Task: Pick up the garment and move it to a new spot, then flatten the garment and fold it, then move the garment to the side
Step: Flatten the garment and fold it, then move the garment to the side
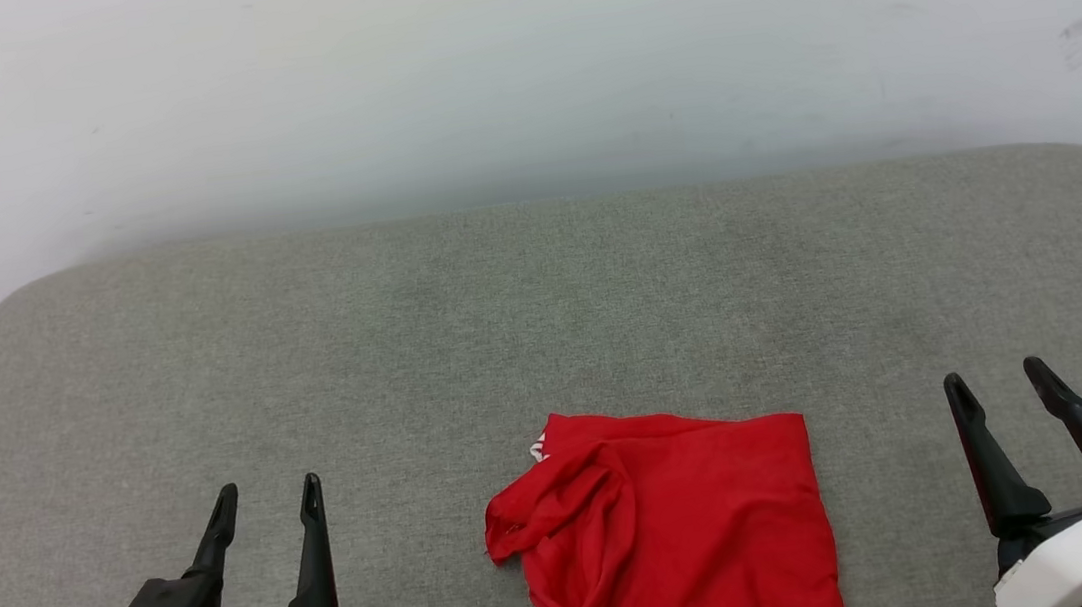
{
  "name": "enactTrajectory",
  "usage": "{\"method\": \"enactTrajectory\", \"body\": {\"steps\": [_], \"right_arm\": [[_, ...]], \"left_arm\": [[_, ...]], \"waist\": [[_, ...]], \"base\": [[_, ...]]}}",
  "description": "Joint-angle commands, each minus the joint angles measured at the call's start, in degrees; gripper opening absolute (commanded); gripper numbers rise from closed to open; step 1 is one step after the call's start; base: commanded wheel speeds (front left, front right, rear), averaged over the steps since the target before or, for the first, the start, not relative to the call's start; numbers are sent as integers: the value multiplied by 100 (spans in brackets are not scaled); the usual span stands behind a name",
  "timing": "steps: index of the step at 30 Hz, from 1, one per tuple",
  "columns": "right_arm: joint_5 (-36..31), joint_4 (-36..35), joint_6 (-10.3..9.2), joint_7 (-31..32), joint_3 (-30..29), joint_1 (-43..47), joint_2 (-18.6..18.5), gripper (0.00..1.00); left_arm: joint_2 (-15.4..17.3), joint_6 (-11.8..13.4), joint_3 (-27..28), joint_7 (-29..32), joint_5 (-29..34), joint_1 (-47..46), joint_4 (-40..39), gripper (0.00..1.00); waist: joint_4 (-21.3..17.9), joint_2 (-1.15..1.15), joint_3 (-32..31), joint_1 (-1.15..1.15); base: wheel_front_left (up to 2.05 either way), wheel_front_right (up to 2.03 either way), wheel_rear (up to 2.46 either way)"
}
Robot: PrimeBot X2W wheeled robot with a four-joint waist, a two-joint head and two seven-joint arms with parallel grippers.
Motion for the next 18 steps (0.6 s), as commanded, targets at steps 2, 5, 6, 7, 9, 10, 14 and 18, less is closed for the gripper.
{"method": "enactTrajectory", "body": {"steps": [2, 5, 6, 7, 9, 10, 14, 18], "right_arm": [[-74, -144, -2, 72, 4, 121, 48, 100], [-107, -250, -2, 144, -35, 152, 67, 100], [-113, -265, -2, 164, -50, 166, 75, 100], [-126, -293, -2, 182, -67, 173, 80, 100], [-131, -304, -2, 250, -107, 195, 111, 100], [-131, -312, -2, 283, -126, 192, 123, 100], [-16, -222, -3, 520, -374, 196, 209, 100], [332, 130, -4, 1033, -651, 84, 33, 100]], "left_arm": [[-2, 5, -25, 1, -32, 63, 16, 100], [3, -4, -37, 7, -26, 55, 33, 100], [2, -3, -37, 8, -29, 39, 41, 100], [-4, 0, -35, 5, -33, 18, 43, 100], [-13, 4, -31, -2, -33, -27, 46, 100], [-18, 5, -28, -9, -34, -44, 46, 100], [-54, 28, 10, -41, -53, -77, 41, 100], [-123, 103, 102, -93, -39, -80, 2, 100]], "waist": [[-5, 0, -19, 0], [4, 0, -19, 0], [10, 0, -18, 0], [17, 0, -16, 0], [30, 0, -6, 0], [32, 0, 0, 0], [27, 0, 10, 0], [58, 0, 43, 0]], "base": [[0, 0, 0], [0, 0, 0], [0, 0, 0], [0, 0, 0], [0, 0, 0], [0, 0, 0], [0, 0, 0], [0, 0, 0]]}}
